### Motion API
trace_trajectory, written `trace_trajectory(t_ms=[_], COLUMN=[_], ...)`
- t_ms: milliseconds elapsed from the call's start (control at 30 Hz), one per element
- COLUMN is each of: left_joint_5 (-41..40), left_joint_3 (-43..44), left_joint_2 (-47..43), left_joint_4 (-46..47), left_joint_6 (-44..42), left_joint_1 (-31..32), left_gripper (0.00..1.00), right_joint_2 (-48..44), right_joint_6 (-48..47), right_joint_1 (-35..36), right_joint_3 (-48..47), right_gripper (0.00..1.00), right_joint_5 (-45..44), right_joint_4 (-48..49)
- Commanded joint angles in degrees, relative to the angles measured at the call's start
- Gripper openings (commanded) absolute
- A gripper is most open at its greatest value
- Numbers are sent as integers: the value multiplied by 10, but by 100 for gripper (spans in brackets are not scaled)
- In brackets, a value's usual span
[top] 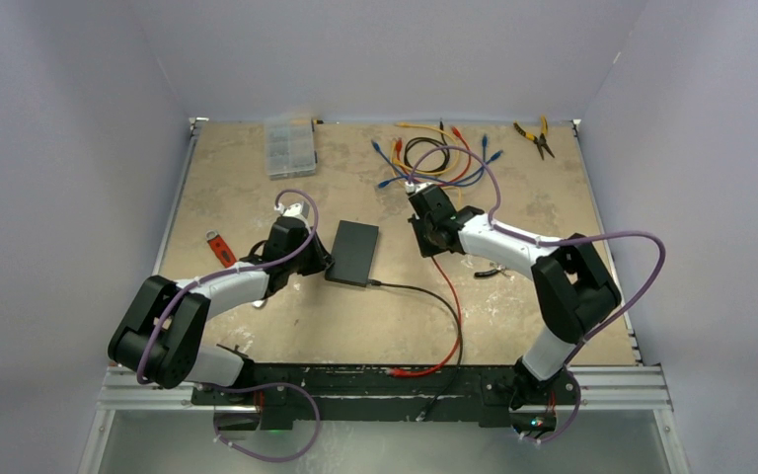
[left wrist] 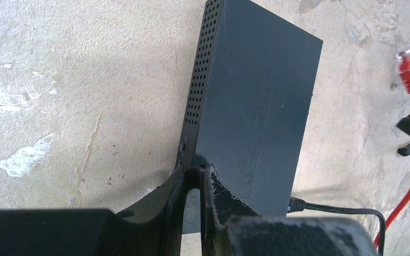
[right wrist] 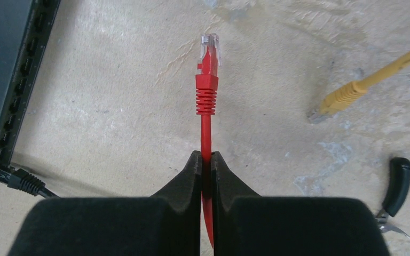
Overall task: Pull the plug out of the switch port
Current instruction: Pick up the connector from the center of the board.
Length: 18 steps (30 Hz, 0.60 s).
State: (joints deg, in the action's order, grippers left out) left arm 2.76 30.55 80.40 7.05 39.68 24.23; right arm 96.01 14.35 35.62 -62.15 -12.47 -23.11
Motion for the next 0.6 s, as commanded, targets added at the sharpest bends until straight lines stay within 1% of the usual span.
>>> trace_trajectory(t_ms=[0,100,467,567], left_joint_5=[-13,-13,-13,-13], left_joint_3=[-26,-27,-27,-28], left_joint_2=[35,35,34,34], left_joint_4=[-101,-100,-99,-99], left_joint_6=[-23,-23,-23,-23], left_joint_1=[2,2,2,2], left_gripper=[10,10,10,10], right_joint_2=[-49,-72,-168,-182], right_joint_6=[18,22,25,17], right_joint_1=[2,2,2,2], right_joint_3=[-40,-52,-96,-118], right_gripper=[0,0,0,0], right_joint_5=[-58,-77,-189,-215], right_joint_4=[-13,-20,-23,-25])
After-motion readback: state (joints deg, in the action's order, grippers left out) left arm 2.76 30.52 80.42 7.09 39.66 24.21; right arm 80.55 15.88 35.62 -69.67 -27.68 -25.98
